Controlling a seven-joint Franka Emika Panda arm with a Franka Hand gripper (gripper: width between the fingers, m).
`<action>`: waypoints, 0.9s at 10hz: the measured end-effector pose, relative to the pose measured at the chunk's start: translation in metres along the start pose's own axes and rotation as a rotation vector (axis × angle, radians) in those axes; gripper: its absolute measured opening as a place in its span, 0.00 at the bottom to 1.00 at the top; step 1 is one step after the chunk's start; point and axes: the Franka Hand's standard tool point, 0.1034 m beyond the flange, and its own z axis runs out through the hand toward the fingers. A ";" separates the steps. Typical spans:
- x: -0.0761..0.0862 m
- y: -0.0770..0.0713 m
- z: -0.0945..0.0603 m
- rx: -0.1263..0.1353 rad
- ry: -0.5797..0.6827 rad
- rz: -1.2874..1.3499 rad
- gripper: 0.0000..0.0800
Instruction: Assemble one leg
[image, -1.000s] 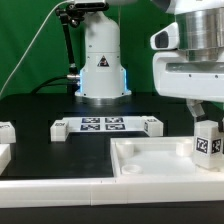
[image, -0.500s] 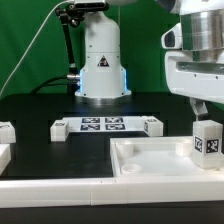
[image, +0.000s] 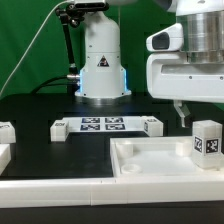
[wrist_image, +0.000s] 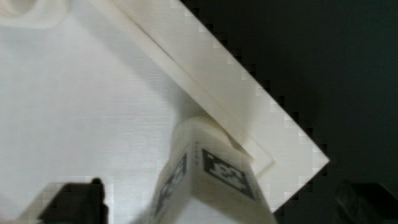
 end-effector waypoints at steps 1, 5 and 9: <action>0.002 0.002 0.000 -0.007 0.005 -0.135 0.81; 0.007 0.003 0.001 -0.049 0.060 -0.551 0.81; 0.016 0.012 0.000 -0.058 0.049 -0.796 0.81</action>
Offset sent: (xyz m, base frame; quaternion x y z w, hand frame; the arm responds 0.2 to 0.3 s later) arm 0.0015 -0.0167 0.0018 -0.0452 0.0744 -0.3108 0.9465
